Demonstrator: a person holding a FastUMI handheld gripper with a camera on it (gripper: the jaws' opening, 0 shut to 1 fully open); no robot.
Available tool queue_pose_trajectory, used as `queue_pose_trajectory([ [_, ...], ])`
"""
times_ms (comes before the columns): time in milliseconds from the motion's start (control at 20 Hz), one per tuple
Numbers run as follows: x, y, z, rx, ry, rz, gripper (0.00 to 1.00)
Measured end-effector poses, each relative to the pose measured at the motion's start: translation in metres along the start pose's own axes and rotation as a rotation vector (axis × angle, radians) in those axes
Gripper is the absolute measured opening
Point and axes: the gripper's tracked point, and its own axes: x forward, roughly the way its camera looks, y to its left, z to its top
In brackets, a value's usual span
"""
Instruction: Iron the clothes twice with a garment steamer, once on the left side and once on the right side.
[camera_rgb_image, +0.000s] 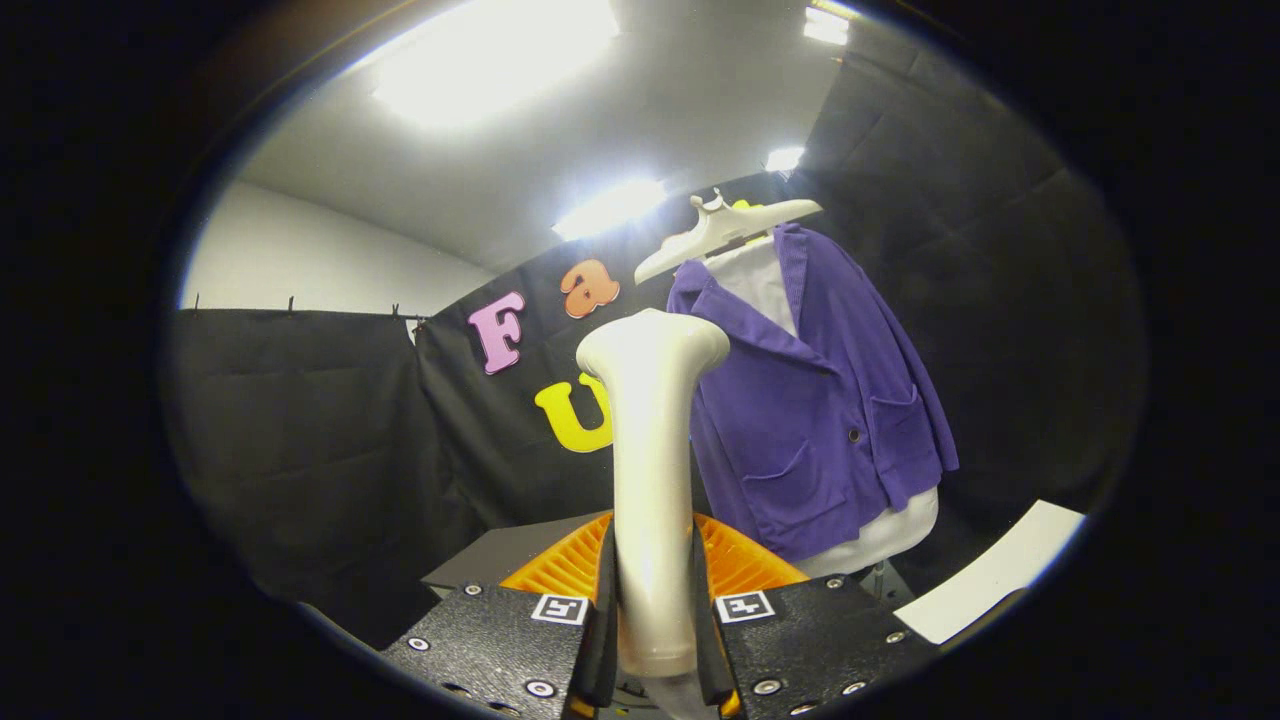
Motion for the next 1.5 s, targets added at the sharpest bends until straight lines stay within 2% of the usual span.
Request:
queue_pose_trajectory([
  [200, 0.001, 0.001, 0.015, -0.104, -0.073, 0.010, 0.32],
  [450, 0.029, 0.010, 0.045, -0.173, -0.137, 0.027, 0.32],
  [700, 0.073, -0.005, 0.072, -0.207, -0.174, 0.021, 0.32],
  [950, 0.127, -0.034, 0.094, -0.196, -0.207, -0.023, 0.32],
  [1250, 0.187, -0.067, 0.084, -0.172, -0.188, -0.090, 0.32],
  [1500, 0.216, -0.100, 0.048, -0.170, -0.121, -0.178, 0.32],
])
